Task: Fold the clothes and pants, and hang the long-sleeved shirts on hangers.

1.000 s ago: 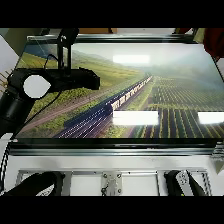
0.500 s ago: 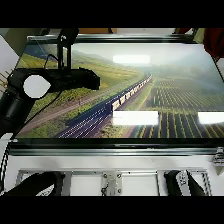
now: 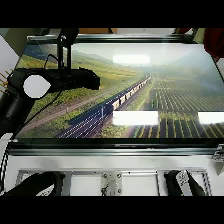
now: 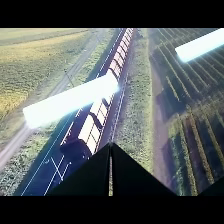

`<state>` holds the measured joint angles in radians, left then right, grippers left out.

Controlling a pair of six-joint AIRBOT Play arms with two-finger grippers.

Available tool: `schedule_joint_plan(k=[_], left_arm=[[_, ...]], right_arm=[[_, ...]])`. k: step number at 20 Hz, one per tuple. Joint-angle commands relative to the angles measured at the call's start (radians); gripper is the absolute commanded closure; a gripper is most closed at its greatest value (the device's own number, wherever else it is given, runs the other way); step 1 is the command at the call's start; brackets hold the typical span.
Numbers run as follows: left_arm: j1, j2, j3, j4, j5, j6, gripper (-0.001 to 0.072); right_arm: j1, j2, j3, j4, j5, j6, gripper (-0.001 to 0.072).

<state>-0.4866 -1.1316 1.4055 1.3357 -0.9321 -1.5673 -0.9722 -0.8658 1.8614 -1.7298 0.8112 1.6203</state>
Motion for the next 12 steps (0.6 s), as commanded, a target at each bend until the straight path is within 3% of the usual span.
schedule_joint_plan(k=[1, 6, 12], left_arm=[[0.0, -0.001, 0.001, 0.0, -0.002, 0.0, 0.0693], [0.0, -0.001, 0.001, 0.0, -0.014, 0.0, 0.0693], [0.0, -0.001, 0.001, 0.0, -0.06, 0.0, 0.0693]], right_arm=[[-0.001, -0.036, 0.0, -0.041, 0.012, 0.0, 0.0697], [-0.009, -0.101, 0.0, -0.069, 0.001, 0.005, 0.0697], [-0.126, -0.144, 0.0, -0.065, -0.074, 0.132, 0.0697]])
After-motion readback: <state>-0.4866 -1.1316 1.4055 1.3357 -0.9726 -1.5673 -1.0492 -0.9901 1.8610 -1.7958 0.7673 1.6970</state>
